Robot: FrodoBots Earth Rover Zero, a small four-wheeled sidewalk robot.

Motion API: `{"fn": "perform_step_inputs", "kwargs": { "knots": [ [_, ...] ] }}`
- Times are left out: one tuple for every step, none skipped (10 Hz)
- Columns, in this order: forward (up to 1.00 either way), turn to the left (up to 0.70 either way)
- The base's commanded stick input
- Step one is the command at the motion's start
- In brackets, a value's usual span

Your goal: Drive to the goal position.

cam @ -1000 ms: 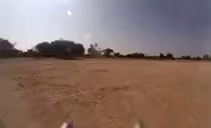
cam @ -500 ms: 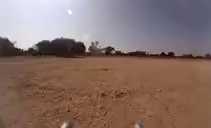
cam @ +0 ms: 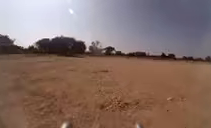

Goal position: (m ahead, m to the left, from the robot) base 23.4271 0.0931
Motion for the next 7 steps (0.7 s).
{"fn": "perform_step_inputs", "kwargs": {
  "knots": [
    [0.7, 0.0],
    [0.7, 0.0],
    [0.7, 0.0],
    [0.7, 0.0],
    [0.7, 0.0],
    [0.7, 0.0],
    [0.7, 0.0]
  ]
}}
